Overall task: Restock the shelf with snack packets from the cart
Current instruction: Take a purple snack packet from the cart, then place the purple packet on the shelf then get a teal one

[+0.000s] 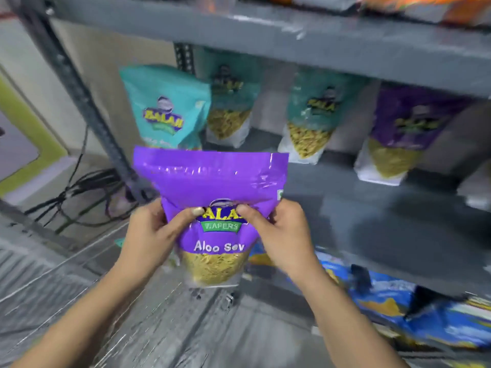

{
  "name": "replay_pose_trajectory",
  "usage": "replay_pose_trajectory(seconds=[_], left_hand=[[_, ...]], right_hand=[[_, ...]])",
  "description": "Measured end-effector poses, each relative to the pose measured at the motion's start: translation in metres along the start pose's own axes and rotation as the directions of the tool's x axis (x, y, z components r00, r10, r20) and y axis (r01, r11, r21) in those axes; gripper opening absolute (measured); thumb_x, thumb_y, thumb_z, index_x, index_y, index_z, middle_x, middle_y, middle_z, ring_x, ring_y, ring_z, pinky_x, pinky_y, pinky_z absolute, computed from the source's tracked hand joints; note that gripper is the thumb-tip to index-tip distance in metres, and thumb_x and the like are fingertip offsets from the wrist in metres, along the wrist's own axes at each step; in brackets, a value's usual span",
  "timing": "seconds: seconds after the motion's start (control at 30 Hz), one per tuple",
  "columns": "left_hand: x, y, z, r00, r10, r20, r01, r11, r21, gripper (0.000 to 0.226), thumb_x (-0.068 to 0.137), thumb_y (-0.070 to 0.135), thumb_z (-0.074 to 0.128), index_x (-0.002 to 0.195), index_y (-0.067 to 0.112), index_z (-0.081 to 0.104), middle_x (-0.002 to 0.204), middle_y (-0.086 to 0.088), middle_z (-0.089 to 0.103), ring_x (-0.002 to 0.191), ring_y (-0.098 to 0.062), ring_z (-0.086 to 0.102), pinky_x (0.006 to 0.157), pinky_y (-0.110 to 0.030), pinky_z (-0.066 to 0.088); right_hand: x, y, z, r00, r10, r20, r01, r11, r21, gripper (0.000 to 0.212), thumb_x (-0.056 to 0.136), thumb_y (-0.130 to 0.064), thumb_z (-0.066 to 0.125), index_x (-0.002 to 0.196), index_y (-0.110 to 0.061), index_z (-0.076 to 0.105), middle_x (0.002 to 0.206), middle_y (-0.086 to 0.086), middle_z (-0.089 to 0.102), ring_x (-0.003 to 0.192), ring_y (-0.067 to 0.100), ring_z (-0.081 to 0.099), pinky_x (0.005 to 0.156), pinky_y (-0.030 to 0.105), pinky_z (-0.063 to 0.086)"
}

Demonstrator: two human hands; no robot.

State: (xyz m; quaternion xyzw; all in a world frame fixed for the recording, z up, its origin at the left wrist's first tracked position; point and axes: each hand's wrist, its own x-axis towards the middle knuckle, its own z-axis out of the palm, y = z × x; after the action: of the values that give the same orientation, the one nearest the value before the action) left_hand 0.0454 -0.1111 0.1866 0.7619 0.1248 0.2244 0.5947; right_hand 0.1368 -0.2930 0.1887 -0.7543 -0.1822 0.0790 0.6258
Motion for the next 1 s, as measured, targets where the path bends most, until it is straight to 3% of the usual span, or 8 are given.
replay_pose_trajectory(seconds=[0.1,0.33,0.5,0.57,0.73,0.83,0.9,1.0], left_hand=[[0.023,0.043,0.066,0.987,0.135,0.09,-0.132,0.99,-0.039,0.016,0.075,0.046,0.068,0.09,0.041,0.068,0.088,0.026,0.074,0.079,0.006,0.062,0.075,-0.019,0.054],[0.071,0.084,0.244,0.947,0.238,0.217,-0.216,0.969,-0.118,0.024,0.076,0.045,0.068,0.093,0.028,0.067,0.08,0.019,0.073,0.071,0.009,0.058,0.073,-0.019,0.052],[0.09,0.071,0.346,0.957,0.162,0.242,-0.152,0.987,-0.059,0.034,0.075,0.056,0.066,0.088,0.025,0.066,0.088,-0.003,0.077,0.084,-0.021,0.071,0.081,-0.044,0.057],[0.092,0.06,0.37,0.955,0.144,0.259,-0.156,0.987,0.026,0.043,0.076,0.06,0.062,0.087,0.018,0.065,0.088,-0.008,0.077,0.089,-0.03,0.07,0.08,-0.045,0.056],[0.096,0.049,0.383,0.945,0.069,0.319,-0.106,0.989,0.101,0.055,0.075,0.064,0.061,0.105,0.018,0.064,0.102,-0.003,0.077,0.096,-0.024,0.071,0.087,-0.041,0.056],[0.089,0.055,0.362,0.959,0.117,0.256,-0.121,0.993,-0.002,0.059,0.079,0.04,0.076,0.128,0.016,0.054,0.119,0.01,0.064,0.111,-0.014,0.063,0.1,-0.029,0.049],[0.075,0.046,0.327,0.974,0.131,0.186,-0.125,0.991,-0.043,0.059,0.08,0.027,0.078,0.132,0.013,0.053,0.121,0.01,0.06,0.11,-0.005,0.059,0.097,-0.016,0.045],[0.045,0.003,0.246,0.995,0.01,0.103,-0.01,1.0,0.002,0.034,0.083,0.021,0.075,0.115,0.02,0.065,0.109,0.01,0.07,0.097,0.0,0.065,0.084,-0.012,0.049]], right_hand=[[0.006,-0.019,-0.079,0.989,-0.068,-0.135,0.064,0.997,-0.033,0.05,0.068,-0.052,0.069,0.084,-0.005,0.071,0.082,0.03,0.071,0.068,0.012,0.051,0.062,0.055,0.052],[0.028,-0.006,-0.247,0.923,-0.19,-0.336,0.144,0.977,-0.158,0.024,0.077,-0.039,0.073,0.081,-0.016,0.075,0.081,0.02,0.074,0.075,0.016,0.058,0.072,0.054,0.054],[0.044,0.021,-0.326,0.893,-0.155,-0.422,0.029,0.956,-0.29,0.009,0.084,-0.018,0.072,0.079,-0.011,0.072,0.05,-0.017,0.063,0.053,-0.002,0.049,0.056,0.021,0.044],[0.049,0.035,-0.34,0.88,-0.134,-0.455,-0.05,0.928,-0.369,0.019,0.083,-0.022,0.072,0.066,-0.014,0.068,0.042,-0.015,0.057,0.043,-0.003,0.043,0.05,0.018,0.041],[0.047,0.062,-0.334,0.803,-0.147,-0.578,-0.141,0.895,-0.423,0.028,0.082,-0.032,0.073,0.063,-0.018,0.058,0.047,-0.011,0.056,0.047,-0.002,0.05,0.058,0.027,0.047],[0.034,0.068,-0.312,0.572,-0.185,-0.799,-0.206,0.911,-0.358,0.043,0.072,-0.048,0.076,0.089,-0.01,0.065,0.083,0.013,0.069,0.079,0.027,0.065,0.078,0.042,0.053],[0.016,0.067,-0.284,0.442,-0.19,-0.877,-0.061,0.969,-0.24,0.051,0.071,-0.042,0.079,0.107,-0.009,0.062,0.105,0.012,0.065,0.098,0.031,0.063,0.087,0.046,0.053],[-0.006,0.061,-0.21,0.566,-0.341,-0.75,0.08,0.929,-0.362,0.011,0.079,-0.013,0.073,0.088,-0.008,0.068,0.096,0.017,0.064,0.097,0.027,0.061,0.082,0.043,0.052]])
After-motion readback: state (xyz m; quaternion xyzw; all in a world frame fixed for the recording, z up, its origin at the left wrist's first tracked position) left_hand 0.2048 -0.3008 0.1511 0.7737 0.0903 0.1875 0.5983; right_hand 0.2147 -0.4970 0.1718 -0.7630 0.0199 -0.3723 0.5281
